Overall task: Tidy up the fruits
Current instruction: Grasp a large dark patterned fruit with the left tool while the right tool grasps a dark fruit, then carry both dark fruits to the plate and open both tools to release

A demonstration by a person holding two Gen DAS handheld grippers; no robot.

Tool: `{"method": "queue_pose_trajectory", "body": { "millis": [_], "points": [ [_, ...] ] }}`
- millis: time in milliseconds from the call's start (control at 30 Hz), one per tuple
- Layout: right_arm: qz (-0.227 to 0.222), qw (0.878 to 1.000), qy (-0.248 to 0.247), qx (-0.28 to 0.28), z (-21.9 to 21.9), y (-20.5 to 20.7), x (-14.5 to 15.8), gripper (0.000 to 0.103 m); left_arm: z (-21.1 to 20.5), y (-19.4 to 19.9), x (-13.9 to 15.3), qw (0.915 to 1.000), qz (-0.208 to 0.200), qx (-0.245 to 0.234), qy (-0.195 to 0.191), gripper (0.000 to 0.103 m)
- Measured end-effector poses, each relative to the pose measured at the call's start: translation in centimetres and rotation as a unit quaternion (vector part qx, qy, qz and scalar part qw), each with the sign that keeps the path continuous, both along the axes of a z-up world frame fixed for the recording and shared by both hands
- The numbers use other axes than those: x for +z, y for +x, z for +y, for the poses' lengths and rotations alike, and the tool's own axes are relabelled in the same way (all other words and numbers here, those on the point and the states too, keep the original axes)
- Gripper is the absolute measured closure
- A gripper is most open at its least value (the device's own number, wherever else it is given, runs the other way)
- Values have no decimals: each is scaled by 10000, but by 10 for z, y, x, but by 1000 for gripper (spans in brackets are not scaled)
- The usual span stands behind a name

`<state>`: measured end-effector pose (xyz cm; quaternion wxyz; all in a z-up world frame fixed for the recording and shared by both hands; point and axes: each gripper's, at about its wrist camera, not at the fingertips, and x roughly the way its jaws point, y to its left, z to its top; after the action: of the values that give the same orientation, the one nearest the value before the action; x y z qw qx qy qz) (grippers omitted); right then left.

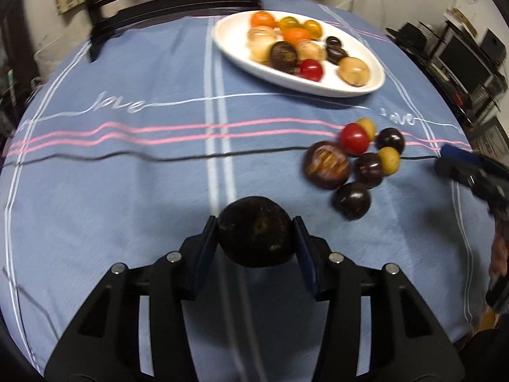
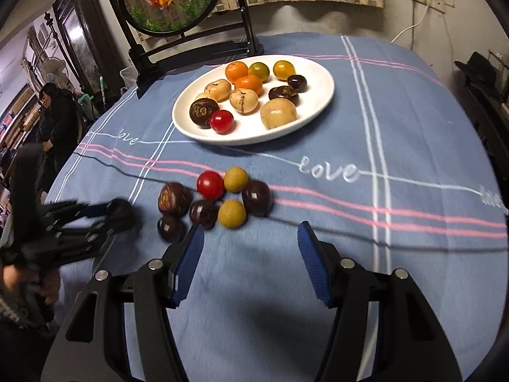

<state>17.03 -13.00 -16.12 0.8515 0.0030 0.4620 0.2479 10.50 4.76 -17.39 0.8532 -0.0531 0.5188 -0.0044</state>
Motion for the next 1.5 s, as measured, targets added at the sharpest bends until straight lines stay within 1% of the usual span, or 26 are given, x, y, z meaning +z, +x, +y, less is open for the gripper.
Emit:
{"method": "queue_pose_trajectory", "body": {
  "millis": [100,167,333,367,400,533,600,667,867,1000,1133,1233,1300,1400,1500],
  "points": [
    [79,9999,-4,66,7,17,-7,54,10,-9,2,9998,6,212,17,55],
    [146,9999,9,87,9,25,-13,58,15,-15,2,9996,12,294,11,55],
    [307,9994,54,121,13,37,-23,61,18,-20,-1,9991,45,420,7,55],
    [360,9992,77,129,13,39,-26,64,18,-20,-2,9991,56,431,5,55],
    [396,9990,132,128,13,40,-28,65,19,-21,-2,9990,68,443,9,55],
    [480,9985,245,136,15,46,-29,67,19,-21,-5,9989,99,451,1,55],
    [552,9979,302,141,13,46,-30,76,19,-21,-5,9990,99,432,0,55],
    [642,9972,366,108,10,45,-32,76,17,-20,-4,9992,93,388,5,55],
    [632,9969,477,21,-1,21,-23,76,7,-22,7,9998,-38,193,-38,55],
    [602,9970,488,51,-8,-13,-17,76,-4,-26,15,9999,-138,-21,-35,55],
    [673,9967,459,9,-21,-49,-17,76,-14,-25,23,9995,-219,-238,-11,55],
    [505,9977,438,-114,-32,-54,-5,76,-15,-12,34,9991,-297,-306,-14,55],
    [386,9976,535,-210,-37,-46,6,76,-14,4,47,9984,-447,-357,37,55],
    [10,9981,575,-202,-35,-22,31,76,-13,34,65,9970,-659,-394,79,55],
    [-253,9975,628,-189,-27,10,48,76,-18,78,84,9949,-896,-464,82,55]
  ]
}}
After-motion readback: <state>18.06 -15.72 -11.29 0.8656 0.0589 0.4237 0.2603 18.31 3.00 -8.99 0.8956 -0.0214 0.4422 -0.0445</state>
